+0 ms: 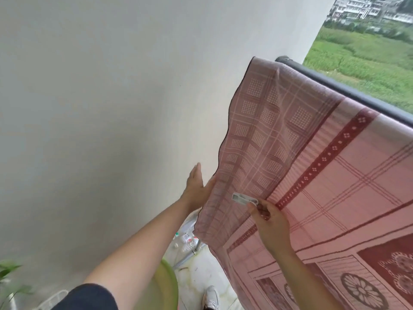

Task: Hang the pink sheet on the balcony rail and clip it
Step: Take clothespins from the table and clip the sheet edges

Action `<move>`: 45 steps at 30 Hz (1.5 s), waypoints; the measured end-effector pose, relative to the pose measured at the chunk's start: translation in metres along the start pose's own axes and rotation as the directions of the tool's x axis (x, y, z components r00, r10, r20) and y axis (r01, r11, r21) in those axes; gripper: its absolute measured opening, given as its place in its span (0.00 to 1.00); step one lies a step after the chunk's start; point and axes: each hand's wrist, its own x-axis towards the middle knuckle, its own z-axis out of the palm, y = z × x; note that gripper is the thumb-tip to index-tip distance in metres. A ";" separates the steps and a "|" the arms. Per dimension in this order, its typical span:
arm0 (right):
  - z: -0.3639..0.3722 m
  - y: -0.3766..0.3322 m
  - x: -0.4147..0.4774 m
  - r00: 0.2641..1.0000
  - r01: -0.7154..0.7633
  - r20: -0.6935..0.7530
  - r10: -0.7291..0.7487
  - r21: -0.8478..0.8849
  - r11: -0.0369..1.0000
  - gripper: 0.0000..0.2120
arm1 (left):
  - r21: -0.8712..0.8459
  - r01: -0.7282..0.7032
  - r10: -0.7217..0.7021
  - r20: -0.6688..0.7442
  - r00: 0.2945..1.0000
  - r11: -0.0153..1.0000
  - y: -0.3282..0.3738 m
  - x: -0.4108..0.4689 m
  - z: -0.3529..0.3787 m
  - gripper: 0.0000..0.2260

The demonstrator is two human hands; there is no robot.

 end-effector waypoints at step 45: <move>0.013 -0.035 0.018 0.996 -0.060 -0.061 0.061 0.023 0.998 0.08 | -0.776 0.086 -0.016 0.097 0.995 0.625 0.014 0.071 0.006 0.09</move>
